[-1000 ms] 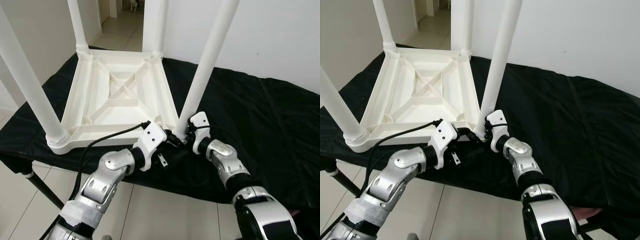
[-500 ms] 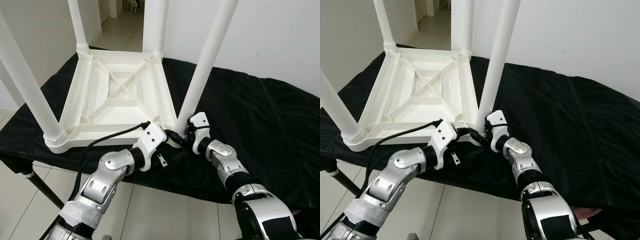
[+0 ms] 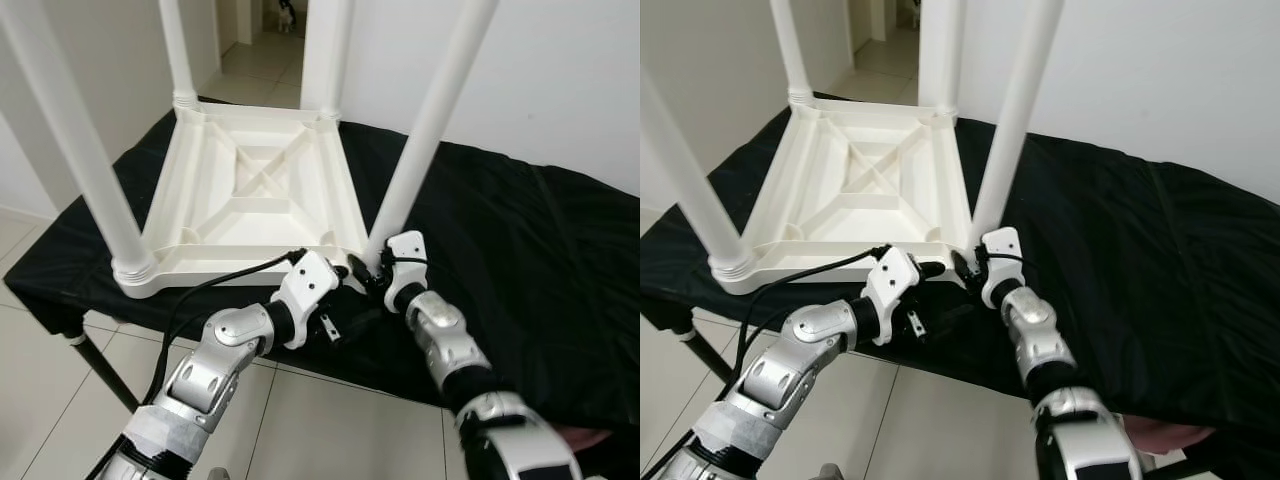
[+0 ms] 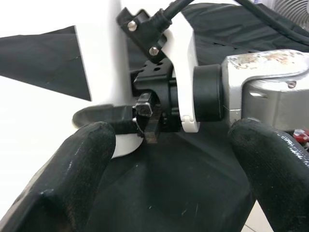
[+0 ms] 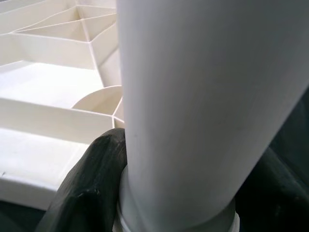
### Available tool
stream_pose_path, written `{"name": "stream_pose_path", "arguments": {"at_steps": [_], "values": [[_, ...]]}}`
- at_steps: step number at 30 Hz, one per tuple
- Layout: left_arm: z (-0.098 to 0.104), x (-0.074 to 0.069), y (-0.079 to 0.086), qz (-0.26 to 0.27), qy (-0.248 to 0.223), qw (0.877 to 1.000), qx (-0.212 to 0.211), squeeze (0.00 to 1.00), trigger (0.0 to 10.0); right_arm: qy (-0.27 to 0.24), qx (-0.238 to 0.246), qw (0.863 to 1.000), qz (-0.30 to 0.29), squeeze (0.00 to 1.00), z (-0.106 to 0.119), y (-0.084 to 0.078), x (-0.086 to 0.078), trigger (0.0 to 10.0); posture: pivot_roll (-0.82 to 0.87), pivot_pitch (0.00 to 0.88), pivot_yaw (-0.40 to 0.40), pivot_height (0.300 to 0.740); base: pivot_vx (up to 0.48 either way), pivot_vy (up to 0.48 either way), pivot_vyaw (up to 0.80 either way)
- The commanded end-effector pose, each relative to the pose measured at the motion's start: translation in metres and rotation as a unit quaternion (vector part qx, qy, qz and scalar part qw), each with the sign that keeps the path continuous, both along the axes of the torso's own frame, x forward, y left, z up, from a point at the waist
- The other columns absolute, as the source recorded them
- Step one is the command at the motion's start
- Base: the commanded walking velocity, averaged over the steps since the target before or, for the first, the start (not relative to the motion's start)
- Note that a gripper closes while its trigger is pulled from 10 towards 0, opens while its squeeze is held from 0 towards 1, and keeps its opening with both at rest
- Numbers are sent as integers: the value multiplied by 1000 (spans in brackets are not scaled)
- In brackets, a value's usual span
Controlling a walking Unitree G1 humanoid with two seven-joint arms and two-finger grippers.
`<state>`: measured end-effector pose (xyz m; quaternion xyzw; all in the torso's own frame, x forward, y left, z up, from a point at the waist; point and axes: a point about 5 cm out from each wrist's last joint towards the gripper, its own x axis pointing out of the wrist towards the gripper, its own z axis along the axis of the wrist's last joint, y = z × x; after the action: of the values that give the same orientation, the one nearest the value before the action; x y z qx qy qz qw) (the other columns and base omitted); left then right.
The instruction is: Building children table
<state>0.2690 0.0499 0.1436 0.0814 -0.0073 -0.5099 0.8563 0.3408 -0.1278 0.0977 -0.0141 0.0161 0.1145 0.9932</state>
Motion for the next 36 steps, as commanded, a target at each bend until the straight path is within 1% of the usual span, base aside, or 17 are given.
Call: {"name": "stream_pose_path", "arguments": {"at_steps": [1,2,3,6,7,10,15,16,22,24,26,27,28,32,34,35,36], "values": [[2,-2,-3,-12,-2,1000,-1,0,10000,31,-5,998,-62,0,-14,-15,-8,10000,-30,0,-71,740,0,0,0],[2,-2,-3,-12,-2,1000,-1,0,10000,31,-5,998,-62,0,-14,-15,-8,10000,-30,0,-71,740,0,0,0],[2,-2,-3,-12,-2,1000,-1,0,10000,29,-4,996,-87,0,-15,-8,-13,10000,-28,0,-75,740,0,0,0],[2,-3,-3,-13,-3,1000,0,0,10000,36,34,988,-146,0,-13,5,-21,10000,-24,0,-80,740,0,0,0],[2,-3,-3,-13,-3,1000,0,0,10000,36,34,988,-146,0,-13,5,-21,10000,-24,0,-80,740,0,0,0],[1,-3,-3,-13,-2,1000,1,0,10000,22,44,993,-106,0,-7,22,-22,10000,-27,0,-79,740,0,0,0],[0,-4,-3,-14,-2,1000,2,0,10000,16,50,994,-92,0,-6,23,-23,10000,-27,0,-80,740,0,0,0],[0,-4,-2,-14,-1,1000,2,0,10000,13,52,994,-91,1000,-4,22,-25,10000,-23,0,-86,740,0,0,0],[-1,-4,-1,-12,-1,1000,3,0,10000,-4,64,995,-81,1000,3,16,-28,10000,-20,0,-90,740,0,0,0],[-1,-5,-1,-10,0,1000,3,0,10000,-2,75,995,-59,1000,5,9,-30,10000,-19,0,-90,740,0,0,0],[-1,-5,-1,-10,0,1000,3,0,10000,-2,75,995,-59,1000,5,9,-30,10000,-19,0,-90,740,0,0,0],[-1,-5,0,-10,0,1000,3,0,10000,-3,77,996,-38,988,7,6,-31,10000,-20,0,-89,740,0,0,0],[-1,-5,0,-9,1,1000,3,0,10000,-5,78,997,-18,0,10,3,-32,10000,-20,0,-89,740,0,0,0],[-2,-5,0,-9,1,1000,3,0,10000,-13,62,998,17,0,14,-3,-33,10000,-20,0,-87,740,0,0,0],[-1,-5,0,-10,1,1000,3,0,10000,-28,20,997,72,0,18,-11,-32,10000,-20,0,-87,740,0,0,0],[-1,-5,0,-10,1,1000,4,0,10000,-29,-10,993,111,0,20,-20,-27,10000,-20,0,-87,740,0,0,0],[-1,-5,0,-10,1,1000,4,0,10000,-29,-10,993,111,0,20,-20,-27,10000,-20,0,-87,740,0,0,0]]}}
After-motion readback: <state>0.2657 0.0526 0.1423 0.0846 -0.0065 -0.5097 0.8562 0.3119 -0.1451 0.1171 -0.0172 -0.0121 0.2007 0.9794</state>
